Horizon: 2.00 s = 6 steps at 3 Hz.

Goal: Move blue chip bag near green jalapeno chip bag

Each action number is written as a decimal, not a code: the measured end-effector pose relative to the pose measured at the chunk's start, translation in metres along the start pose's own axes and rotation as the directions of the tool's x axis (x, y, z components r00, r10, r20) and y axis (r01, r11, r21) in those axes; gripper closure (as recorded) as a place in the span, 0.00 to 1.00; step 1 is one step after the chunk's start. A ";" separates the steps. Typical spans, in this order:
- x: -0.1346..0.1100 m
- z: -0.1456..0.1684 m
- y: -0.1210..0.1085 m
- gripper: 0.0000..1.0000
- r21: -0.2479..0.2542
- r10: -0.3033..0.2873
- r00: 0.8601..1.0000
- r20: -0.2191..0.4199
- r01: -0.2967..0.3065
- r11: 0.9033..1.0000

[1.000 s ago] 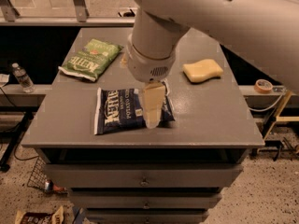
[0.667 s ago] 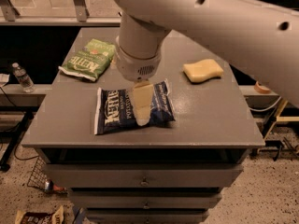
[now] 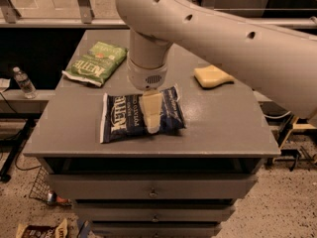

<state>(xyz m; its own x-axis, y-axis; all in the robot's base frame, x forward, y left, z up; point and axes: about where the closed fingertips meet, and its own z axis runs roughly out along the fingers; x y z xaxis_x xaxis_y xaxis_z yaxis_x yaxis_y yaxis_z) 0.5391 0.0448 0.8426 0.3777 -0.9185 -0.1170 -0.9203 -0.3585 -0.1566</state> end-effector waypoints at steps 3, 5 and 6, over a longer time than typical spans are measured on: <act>0.022 0.000 -0.004 0.65 -0.006 0.074 0.997 -0.005 -0.074 0.997; 0.038 -0.065 -0.038 1.00 0.184 0.122 0.987 0.107 -0.140 0.973; 0.038 -0.065 -0.038 1.00 0.185 0.122 0.987 0.107 -0.140 0.973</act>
Offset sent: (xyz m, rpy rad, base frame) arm 0.0113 -0.0233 -0.0196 -0.0496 0.0498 -0.0938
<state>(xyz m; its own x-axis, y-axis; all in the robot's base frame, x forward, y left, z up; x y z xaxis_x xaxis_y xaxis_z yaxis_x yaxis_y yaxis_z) 0.5816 0.0125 0.9078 0.2716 -0.9322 -0.2393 -0.9293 -0.1894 -0.3171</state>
